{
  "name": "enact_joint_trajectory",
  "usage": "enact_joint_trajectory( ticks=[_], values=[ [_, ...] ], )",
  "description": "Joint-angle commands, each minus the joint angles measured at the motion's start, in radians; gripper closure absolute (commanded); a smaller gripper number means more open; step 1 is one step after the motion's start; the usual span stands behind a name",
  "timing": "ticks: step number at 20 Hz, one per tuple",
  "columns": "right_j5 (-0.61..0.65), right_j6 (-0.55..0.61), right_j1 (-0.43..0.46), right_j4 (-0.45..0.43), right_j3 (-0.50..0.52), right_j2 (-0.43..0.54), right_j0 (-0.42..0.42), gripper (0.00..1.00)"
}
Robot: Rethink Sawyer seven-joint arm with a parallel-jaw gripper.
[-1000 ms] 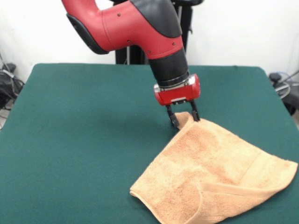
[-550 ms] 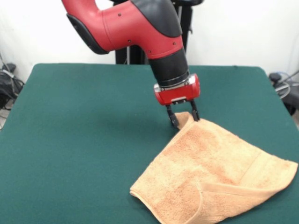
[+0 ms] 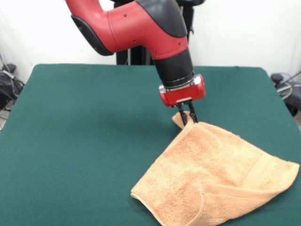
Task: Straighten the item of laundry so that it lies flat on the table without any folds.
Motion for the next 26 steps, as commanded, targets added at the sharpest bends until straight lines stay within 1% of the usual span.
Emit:
enact_joint_trajectory(
  ticks=[1, 7, 10, 15, 19, 22, 25, 26],
  values=[
    [-0.091, 0.064, 0.021, -0.072, -0.045, 0.009, 0.042, 1.00],
    [-0.125, 0.081, 0.010, -0.085, -0.043, -0.015, 0.062, 1.00],
    [-0.112, 0.079, 0.012, -0.083, -0.042, -0.011, 0.057, 1.00],
    [-0.095, 0.092, -0.012, -0.072, -0.015, -0.034, 0.067, 1.00],
    [-0.084, 0.101, -0.091, -0.075, 0.081, -0.039, 0.056, 1.00],
    [-0.054, 0.092, -0.115, -0.075, 0.134, -0.022, 0.023, 1.00],
    [-0.037, 0.084, -0.140, -0.074, 0.159, -0.020, 0.011, 1.00],
    [-0.030, 0.081, -0.157, -0.077, 0.183, -0.021, 0.002, 1.00]
  ],
)
